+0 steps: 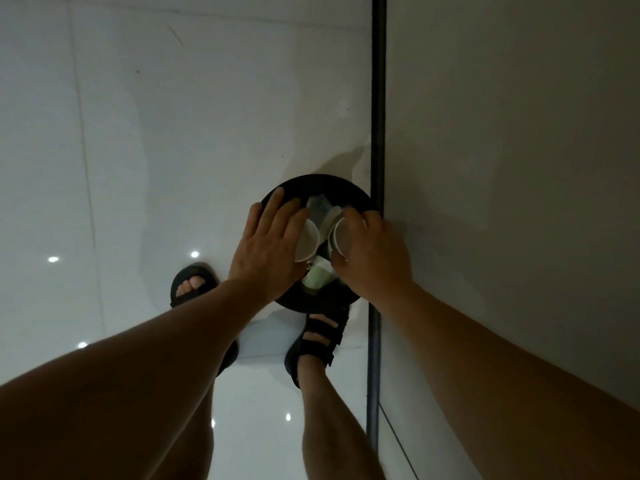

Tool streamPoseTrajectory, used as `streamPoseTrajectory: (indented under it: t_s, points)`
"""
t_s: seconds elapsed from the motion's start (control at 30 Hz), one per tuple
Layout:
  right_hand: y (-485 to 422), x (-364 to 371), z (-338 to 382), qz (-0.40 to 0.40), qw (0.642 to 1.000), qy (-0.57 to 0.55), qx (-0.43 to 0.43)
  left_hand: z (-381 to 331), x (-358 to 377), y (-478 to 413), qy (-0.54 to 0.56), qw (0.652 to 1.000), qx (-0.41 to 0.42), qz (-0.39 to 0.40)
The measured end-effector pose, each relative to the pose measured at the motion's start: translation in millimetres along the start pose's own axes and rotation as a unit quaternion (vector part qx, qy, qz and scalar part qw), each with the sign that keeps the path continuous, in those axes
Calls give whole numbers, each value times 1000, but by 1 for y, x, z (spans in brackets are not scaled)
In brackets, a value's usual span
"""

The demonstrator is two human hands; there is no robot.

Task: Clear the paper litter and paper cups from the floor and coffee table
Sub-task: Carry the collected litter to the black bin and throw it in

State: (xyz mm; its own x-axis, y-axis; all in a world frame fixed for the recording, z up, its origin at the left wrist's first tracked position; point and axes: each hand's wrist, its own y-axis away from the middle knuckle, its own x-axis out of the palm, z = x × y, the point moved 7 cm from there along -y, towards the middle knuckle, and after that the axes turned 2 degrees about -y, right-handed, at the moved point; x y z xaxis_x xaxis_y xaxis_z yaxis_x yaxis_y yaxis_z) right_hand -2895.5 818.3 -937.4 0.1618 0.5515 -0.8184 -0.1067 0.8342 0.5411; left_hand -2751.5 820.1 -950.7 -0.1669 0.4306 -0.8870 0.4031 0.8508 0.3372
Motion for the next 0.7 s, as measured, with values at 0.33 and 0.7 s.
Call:
streamPoseTrajectory:
  t_s: [0.33,0.7]
  points:
    - [22,25,5,-5,998,61,-20,0,0,4,3,1000,2,-22]
    - [25,48,-4,17,998,57,1,1,40,3,-126,991,34,21]
